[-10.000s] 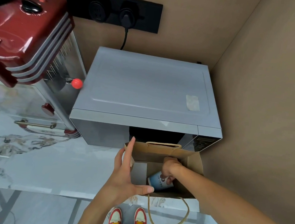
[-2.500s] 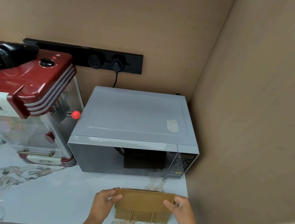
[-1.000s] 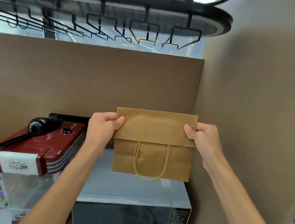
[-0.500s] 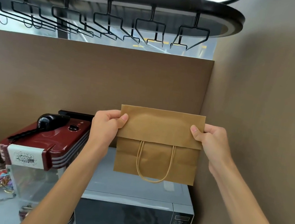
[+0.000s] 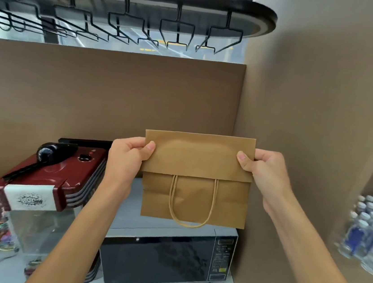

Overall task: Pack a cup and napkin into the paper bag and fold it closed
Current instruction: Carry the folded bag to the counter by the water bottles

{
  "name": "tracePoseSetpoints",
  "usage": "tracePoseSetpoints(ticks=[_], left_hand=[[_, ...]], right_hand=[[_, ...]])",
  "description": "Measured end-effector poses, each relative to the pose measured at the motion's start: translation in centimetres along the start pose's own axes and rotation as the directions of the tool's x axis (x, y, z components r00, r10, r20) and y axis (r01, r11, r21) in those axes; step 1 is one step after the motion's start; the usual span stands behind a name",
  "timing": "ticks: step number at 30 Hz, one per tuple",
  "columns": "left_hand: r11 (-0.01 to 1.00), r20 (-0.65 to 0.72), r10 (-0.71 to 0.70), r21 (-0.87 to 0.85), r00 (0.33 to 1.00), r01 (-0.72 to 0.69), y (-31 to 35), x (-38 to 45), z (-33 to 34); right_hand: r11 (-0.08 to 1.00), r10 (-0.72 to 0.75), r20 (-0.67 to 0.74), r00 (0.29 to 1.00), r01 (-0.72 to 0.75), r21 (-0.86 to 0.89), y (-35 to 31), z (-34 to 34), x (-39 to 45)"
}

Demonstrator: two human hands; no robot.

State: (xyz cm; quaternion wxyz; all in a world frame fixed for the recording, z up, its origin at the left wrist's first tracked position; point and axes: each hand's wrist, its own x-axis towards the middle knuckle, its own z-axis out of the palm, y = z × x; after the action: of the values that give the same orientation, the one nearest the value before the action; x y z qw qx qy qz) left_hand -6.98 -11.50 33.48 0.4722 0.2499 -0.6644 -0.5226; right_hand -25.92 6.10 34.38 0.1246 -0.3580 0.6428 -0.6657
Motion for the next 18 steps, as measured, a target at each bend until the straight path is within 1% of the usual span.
tracePoseSetpoints(ticks=[9, 14, 18], left_hand=[[0.996, 0.137, -0.011, -0.09, 0.991, 0.023, 0.6, -4.7, -1.3], [0.992, 0.223, -0.003, -0.125, 0.975, 0.032, 1.3, -6.8, 0.1], [0.985, 0.287, 0.023, -0.17, 0.958, 0.027, 2.1, -8.4, 2.0]], right_hand=[[0.996, -0.014, -0.175, 0.984, -0.002, -0.093, -2.0, -1.3, -8.5], [0.991, -0.013, -0.262, 0.965, -0.022, -0.131, -3.1, -3.2, -12.5], [0.986, -0.034, -0.304, 0.952, -0.019, -0.168, -4.3, -5.3, -15.4]])
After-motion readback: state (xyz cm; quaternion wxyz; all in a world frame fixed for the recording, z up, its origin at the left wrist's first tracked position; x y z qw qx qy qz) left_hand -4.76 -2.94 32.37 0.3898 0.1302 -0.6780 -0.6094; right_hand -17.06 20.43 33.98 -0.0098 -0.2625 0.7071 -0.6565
